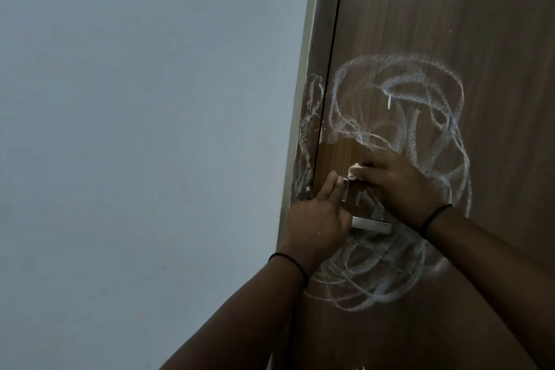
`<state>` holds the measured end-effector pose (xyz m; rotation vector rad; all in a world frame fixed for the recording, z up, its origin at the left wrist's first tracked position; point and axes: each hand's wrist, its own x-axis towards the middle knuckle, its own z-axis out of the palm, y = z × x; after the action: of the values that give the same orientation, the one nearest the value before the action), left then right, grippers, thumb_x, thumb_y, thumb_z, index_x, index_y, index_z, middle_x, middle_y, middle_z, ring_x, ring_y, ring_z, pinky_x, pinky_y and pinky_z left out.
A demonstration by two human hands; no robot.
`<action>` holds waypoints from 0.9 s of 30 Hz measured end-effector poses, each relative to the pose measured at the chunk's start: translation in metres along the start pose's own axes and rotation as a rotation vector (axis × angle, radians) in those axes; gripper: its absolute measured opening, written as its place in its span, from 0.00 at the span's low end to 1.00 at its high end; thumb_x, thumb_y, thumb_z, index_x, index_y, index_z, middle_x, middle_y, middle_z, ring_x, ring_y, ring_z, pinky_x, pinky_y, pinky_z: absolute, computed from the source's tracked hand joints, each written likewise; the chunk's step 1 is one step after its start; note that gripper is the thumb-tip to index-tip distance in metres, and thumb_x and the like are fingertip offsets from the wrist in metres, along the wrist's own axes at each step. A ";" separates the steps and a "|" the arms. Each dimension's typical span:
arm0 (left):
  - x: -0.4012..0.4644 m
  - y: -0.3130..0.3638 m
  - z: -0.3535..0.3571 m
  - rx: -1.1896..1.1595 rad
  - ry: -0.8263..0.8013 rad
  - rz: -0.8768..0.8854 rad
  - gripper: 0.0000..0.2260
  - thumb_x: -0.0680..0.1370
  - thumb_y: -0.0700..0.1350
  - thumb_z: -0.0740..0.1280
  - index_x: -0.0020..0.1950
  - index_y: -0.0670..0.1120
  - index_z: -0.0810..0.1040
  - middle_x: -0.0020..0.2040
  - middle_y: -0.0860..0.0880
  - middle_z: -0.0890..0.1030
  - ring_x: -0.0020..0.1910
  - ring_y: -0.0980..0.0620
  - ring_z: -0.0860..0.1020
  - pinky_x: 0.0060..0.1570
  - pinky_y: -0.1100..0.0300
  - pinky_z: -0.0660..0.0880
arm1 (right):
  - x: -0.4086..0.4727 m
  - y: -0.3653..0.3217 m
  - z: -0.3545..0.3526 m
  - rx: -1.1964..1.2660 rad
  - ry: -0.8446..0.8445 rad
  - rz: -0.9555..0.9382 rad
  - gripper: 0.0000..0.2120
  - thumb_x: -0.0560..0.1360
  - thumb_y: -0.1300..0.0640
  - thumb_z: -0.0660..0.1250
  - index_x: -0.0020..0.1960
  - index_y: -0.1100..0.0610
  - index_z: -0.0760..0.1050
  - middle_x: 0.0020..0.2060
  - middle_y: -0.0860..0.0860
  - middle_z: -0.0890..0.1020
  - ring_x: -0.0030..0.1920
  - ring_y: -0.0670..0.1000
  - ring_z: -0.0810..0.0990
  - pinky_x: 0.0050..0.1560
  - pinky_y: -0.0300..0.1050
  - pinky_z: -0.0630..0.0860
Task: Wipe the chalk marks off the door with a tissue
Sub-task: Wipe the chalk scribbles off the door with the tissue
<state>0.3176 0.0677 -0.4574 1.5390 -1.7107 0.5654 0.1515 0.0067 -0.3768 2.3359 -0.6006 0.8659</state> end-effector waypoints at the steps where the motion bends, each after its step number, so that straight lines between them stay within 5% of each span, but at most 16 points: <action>1: 0.001 0.000 -0.001 0.003 -0.001 0.000 0.26 0.80 0.54 0.55 0.79 0.52 0.62 0.79 0.55 0.60 0.37 0.50 0.79 0.35 0.62 0.63 | 0.001 0.004 0.000 -0.002 0.045 0.005 0.06 0.74 0.63 0.72 0.50 0.61 0.84 0.45 0.57 0.81 0.46 0.58 0.79 0.43 0.53 0.77; 6: 0.005 0.003 -0.002 0.040 0.009 0.012 0.26 0.79 0.54 0.54 0.77 0.51 0.65 0.78 0.53 0.64 0.37 0.49 0.80 0.34 0.62 0.62 | 0.026 -0.009 0.008 0.080 0.273 0.177 0.03 0.74 0.62 0.72 0.44 0.63 0.82 0.45 0.57 0.80 0.47 0.57 0.78 0.41 0.52 0.77; 12: 0.008 0.002 -0.004 0.086 0.034 0.053 0.25 0.80 0.54 0.53 0.76 0.50 0.65 0.76 0.53 0.67 0.34 0.49 0.79 0.32 0.61 0.63 | -0.007 -0.005 0.020 0.010 0.194 0.085 0.07 0.71 0.66 0.74 0.49 0.62 0.83 0.46 0.56 0.81 0.48 0.57 0.78 0.44 0.53 0.78; 19: 0.014 0.011 -0.006 0.087 0.002 0.028 0.25 0.81 0.53 0.53 0.76 0.47 0.64 0.77 0.51 0.65 0.41 0.46 0.82 0.37 0.58 0.77 | 0.009 0.003 0.007 0.040 0.365 0.236 0.04 0.73 0.67 0.72 0.46 0.62 0.84 0.43 0.57 0.82 0.46 0.59 0.78 0.44 0.51 0.77; 23: 0.014 0.013 -0.007 0.117 0.000 0.022 0.25 0.81 0.53 0.53 0.76 0.47 0.64 0.77 0.51 0.65 0.41 0.45 0.83 0.37 0.57 0.76 | -0.012 -0.006 0.017 0.026 0.194 0.121 0.08 0.70 0.67 0.74 0.48 0.62 0.83 0.45 0.57 0.82 0.47 0.59 0.79 0.45 0.54 0.78; 27: 0.020 0.016 -0.008 0.160 -0.041 0.012 0.25 0.81 0.54 0.53 0.76 0.45 0.64 0.77 0.48 0.65 0.44 0.44 0.83 0.36 0.57 0.72 | -0.019 0.006 0.009 0.067 0.336 0.225 0.05 0.72 0.66 0.73 0.48 0.61 0.84 0.44 0.57 0.83 0.46 0.59 0.80 0.43 0.53 0.78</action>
<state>0.3038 0.0639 -0.4351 1.6629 -1.7419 0.6965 0.1385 0.0003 -0.3932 2.1372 -0.7049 1.3664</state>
